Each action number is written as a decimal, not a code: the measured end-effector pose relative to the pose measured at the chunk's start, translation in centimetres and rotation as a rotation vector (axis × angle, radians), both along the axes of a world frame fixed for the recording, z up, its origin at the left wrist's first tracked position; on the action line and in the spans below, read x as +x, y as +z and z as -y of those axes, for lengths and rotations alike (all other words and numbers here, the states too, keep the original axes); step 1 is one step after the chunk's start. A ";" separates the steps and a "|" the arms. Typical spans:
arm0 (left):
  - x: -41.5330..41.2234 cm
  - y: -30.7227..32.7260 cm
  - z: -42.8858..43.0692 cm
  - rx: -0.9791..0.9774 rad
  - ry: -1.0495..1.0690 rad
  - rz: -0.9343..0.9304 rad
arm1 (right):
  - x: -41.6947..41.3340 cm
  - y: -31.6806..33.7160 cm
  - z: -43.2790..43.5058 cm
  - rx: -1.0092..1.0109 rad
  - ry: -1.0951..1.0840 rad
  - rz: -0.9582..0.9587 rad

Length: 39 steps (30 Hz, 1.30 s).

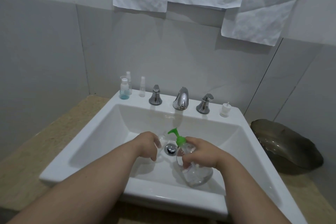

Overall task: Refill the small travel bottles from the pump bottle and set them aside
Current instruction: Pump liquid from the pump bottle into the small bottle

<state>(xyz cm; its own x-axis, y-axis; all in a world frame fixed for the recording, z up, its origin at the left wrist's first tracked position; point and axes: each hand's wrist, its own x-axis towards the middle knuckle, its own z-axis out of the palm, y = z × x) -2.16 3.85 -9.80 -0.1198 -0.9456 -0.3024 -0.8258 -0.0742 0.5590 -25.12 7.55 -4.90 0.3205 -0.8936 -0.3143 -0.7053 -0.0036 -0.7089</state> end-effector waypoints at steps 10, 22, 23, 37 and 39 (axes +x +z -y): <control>-0.2 0.8 -0.1 -0.096 0.004 -0.177 | 0.0 0.4 0.1 0.041 0.027 -0.027; -0.5 1.1 -0.6 0.001 0.031 -0.291 | 3.2 0.9 0.4 0.028 -0.326 -0.061; -0.5 1.2 -0.6 0.009 0.027 -0.281 | 3.5 0.9 0.4 0.019 -0.323 -0.083; -0.4 0.6 -0.5 0.119 0.006 -0.255 | 4.4 -0.2 1.7 -0.001 -0.325 -0.095; -0.5 0.7 -0.5 0.117 0.005 -0.254 | 4.5 -0.3 1.7 -0.022 -0.331 -0.110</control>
